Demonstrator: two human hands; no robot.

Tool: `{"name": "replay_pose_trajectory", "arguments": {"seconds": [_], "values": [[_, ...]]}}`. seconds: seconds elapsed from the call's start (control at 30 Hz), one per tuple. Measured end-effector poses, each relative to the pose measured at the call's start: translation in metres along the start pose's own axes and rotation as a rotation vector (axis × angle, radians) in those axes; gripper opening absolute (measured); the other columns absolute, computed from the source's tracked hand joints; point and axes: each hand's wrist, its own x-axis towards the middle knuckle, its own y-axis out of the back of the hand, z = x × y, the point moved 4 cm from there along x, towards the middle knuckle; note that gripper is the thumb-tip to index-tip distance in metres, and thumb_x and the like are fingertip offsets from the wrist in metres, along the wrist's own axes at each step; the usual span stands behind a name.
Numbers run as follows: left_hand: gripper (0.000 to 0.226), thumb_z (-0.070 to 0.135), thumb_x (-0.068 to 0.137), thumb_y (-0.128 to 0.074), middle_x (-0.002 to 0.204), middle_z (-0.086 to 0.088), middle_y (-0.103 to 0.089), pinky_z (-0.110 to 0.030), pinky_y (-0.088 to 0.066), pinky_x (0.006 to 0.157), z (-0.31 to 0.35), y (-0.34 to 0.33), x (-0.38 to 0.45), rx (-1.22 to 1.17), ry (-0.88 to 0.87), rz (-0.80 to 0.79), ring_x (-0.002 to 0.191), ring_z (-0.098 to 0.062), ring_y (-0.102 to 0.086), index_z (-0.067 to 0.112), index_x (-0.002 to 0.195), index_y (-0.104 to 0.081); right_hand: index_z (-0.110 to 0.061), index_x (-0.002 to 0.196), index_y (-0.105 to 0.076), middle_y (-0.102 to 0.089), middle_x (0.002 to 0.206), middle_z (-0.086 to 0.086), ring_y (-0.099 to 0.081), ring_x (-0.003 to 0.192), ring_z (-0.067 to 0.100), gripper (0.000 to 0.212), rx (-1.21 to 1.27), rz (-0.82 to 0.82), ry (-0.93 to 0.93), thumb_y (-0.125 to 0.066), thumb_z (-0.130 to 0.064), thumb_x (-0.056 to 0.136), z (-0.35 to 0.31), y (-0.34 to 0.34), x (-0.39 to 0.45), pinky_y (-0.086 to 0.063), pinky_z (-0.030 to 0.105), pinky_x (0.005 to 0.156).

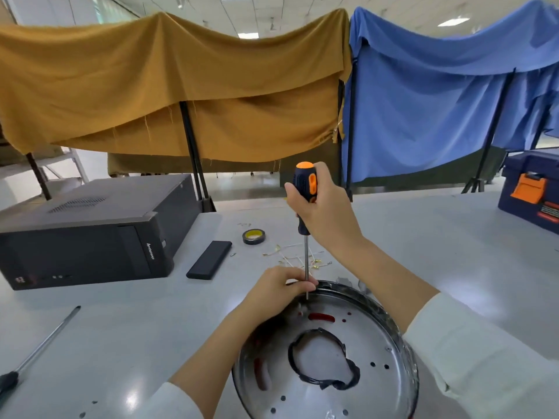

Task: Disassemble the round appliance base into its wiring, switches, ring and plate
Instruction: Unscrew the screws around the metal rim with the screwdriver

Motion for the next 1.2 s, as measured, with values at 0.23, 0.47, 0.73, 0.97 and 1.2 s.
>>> {"name": "replay_pose_trajectory", "arguments": {"seconds": [0.23, 0.47, 0.73, 0.97, 1.2], "values": [[0.016, 0.021, 0.09, -0.058, 0.088, 0.011, -0.074, -0.025, -0.044, 0.096, -0.009, -0.004, 0.003, -0.241, 0.029, 0.014, 0.096, -0.002, -0.064, 0.031, 0.093, -0.07, -0.018, 0.092, -0.044, -0.044, 0.057, -0.008, -0.046, 0.047, 0.009, 0.026, 0.034, 0.098, 0.014, -0.054, -0.041, 0.09, 0.004, -0.001, 0.009, -0.042, 0.029, 0.043], [0.018, 0.027, 0.09, -0.053, 0.086, 0.017, -0.072, -0.036, -0.046, 0.097, -0.012, -0.008, 0.003, -0.135, 0.05, 0.022, 0.095, 0.0, -0.063, 0.039, 0.091, -0.067, -0.023, 0.097, -0.046, -0.047, 0.06, -0.013, -0.051, 0.052, 0.006, 0.02, 0.041, 0.073, 0.011, -0.055, -0.04, 0.09, 0.008, -0.005, 0.006, -0.043, 0.02, 0.044], [0.017, 0.031, 0.089, -0.052, 0.086, 0.019, -0.072, -0.039, -0.046, 0.096, -0.012, -0.009, 0.004, -0.101, 0.053, 0.006, 0.096, -0.001, -0.063, 0.041, 0.089, -0.067, -0.021, 0.098, -0.045, -0.048, 0.061, -0.013, -0.052, 0.051, 0.005, 0.02, 0.045, 0.079, 0.018, -0.055, -0.038, 0.091, 0.01, -0.002, 0.005, -0.041, 0.015, 0.043], [0.015, 0.037, 0.085, -0.05, 0.086, 0.018, -0.072, -0.042, -0.046, 0.095, -0.013, -0.01, 0.005, -0.109, 0.057, 0.001, 0.097, -0.005, -0.064, 0.042, 0.086, -0.064, -0.019, 0.099, -0.044, -0.048, 0.063, -0.013, -0.052, 0.054, 0.004, 0.022, 0.019, 0.072, 0.027, -0.054, -0.038, 0.092, 0.008, -0.002, 0.005, -0.042, 0.015, 0.045], [0.015, 0.038, 0.085, -0.049, 0.086, 0.018, -0.072, -0.043, -0.045, 0.095, -0.012, -0.009, 0.004, -0.109, 0.059, 0.005, 0.098, -0.006, -0.063, 0.043, 0.085, -0.063, -0.018, 0.101, -0.045, -0.049, 0.066, -0.012, -0.052, 0.055, 0.005, 0.023, 0.022, 0.065, 0.026, -0.055, -0.037, 0.092, 0.008, -0.002, 0.005, -0.043, 0.015, 0.046]]}}
